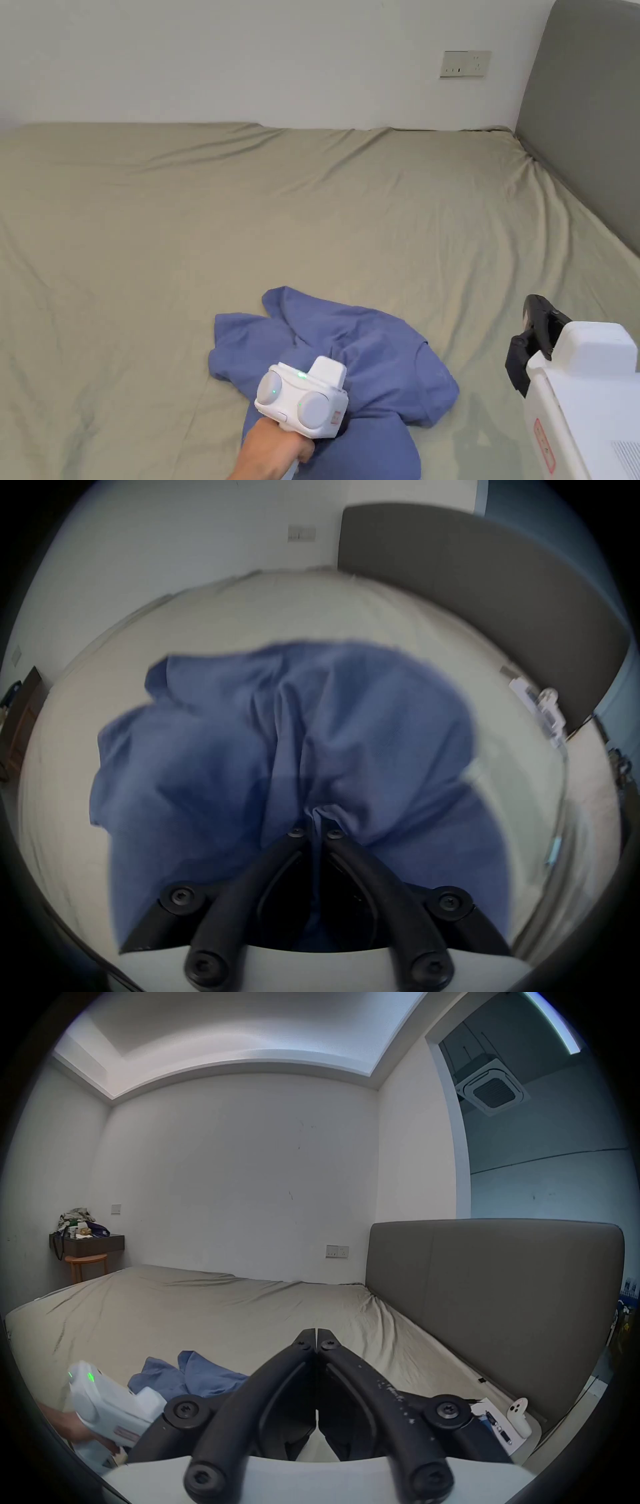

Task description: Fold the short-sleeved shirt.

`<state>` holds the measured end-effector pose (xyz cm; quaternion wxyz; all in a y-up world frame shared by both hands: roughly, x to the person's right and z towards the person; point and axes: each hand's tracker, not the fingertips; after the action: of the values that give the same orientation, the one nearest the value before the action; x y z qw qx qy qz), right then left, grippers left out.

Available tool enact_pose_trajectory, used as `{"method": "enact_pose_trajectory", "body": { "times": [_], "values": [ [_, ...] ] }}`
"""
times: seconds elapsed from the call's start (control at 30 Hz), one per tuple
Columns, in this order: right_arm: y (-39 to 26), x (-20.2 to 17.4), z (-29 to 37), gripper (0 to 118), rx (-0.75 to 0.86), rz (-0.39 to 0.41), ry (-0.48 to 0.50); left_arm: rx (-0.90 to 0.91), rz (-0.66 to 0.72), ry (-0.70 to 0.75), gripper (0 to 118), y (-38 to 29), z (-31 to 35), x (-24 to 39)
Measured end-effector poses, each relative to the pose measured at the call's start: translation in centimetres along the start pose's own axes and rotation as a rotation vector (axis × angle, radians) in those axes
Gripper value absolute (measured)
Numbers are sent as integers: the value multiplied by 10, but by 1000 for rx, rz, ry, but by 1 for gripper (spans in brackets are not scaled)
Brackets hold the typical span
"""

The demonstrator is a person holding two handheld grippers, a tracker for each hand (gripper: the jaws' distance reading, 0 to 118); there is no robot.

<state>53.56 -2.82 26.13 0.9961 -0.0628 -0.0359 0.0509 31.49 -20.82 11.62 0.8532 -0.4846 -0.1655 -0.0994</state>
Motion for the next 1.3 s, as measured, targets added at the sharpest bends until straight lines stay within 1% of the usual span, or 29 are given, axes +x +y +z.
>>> {"method": "enact_pose_trajectory", "body": {
  "times": [0.07, 0.1, 0.13, 0.17, 0.2, 0.23, 0.27, 0.3, 0.33, 0.4, 0.47, 0.53, 0.6, 0.73, 0.8, 0.83, 0.87, 0.9, 0.97, 1.0, 1.1, 1.13, 1.2, 1.27, 1.3],
  "values": [
    [-1, -4, 1, 1, -6, -3, 13, 28, 18, -13, 3, -6, 1, -4],
    [-1, -7, 1, 1, -7, -2, 17, 68, 57, -23, 3, -3, 9, -7],
    [-1, -9, 1, 1, -8, 3, 21, 69, 78, -31, 3, -2, 15, -9],
    [-1, -10, 1, 1, -8, 5, 24, 80, 94, -32, 6, 0, 22, -11],
    [0, -12, 1, 1, -7, 7, 27, 111, 106, -33, 15, 3, 31, -15],
    [2, -14, 1, 1, -7, 8, 31, 153, 123, -50, 44, 4, 44, -20],
    [4, -16, 1, 1, -4, 7, 34, 195, 144, -68, 78, 5, 60, -23],
    [6, -17, 2, 1, 2, 5, 37, 242, 167, -88, 105, 7, 75, -28],
    [8, -19, 3, 1, 7, 4, 39, 305, 190, -100, 118, 7, 93, -34],
    [12, -23, 4, 1, 19, 2, 39, 423, 224, -92, 112, 9, 128, -44],
    [17, -26, 4, 1, 29, 3, 39, 497, 236, -49, 112, 11, 162, -56],
    [22, -30, 5, 2, 41, 1, 38, 648, 232, 18, 112, 2, 195, -67],
    [26, -32, 6, 1, 50, -3, 39, 756, 201, 125, 113, -6, 222, -75],
    [34, -38, 8, 1, 72, -6, 43, 850, 192, 286, 114, -25, 255, -97],
    [36, -40, 10, 1, 81, -9, 47, 902, 191, 365, 112, -38, 261, -106],
    [37, -42, 11, 1, 85, -12, 48, 917, 189, 401, 107, -45, 263, -111],
    [38, -43, 12, 1, 87, -13, 49, 923, 186, 431, 97, -51, 265, -114],
    [38, -44, 13, 1, 90, -14, 52, 923, 188, 440, 84, -56, 266, -117],
    [39, -46, 13, 1, 94, -13, 54, 909, 188, 418, 24, -64, 266, -125],
    [39, -47, 13, 1, 96, -12, 57, 909, 193, 409, 0, -68, 266, -127],
    [39, -49, 13, 1, 96, -13, 62, 898, 202, 407, 0, -75, 263, -131],
    [39, -49, 12, 1, 94, -14, 63, 875, 208, 362, 0, -76, 261, -133],
    [39, -50, 9, 1, 89, -13, 66, 867, 231, 363, 0, -71, 260, -133],
    [38, -49, 7, 2, 85, -12, 67, 811, 250, 355, 0, -66, 256, -136],
    [37, -49, 6, 1, 84, -13, 67, 754, 261, 355, 0, -61, 251, -138]
  ]
}}
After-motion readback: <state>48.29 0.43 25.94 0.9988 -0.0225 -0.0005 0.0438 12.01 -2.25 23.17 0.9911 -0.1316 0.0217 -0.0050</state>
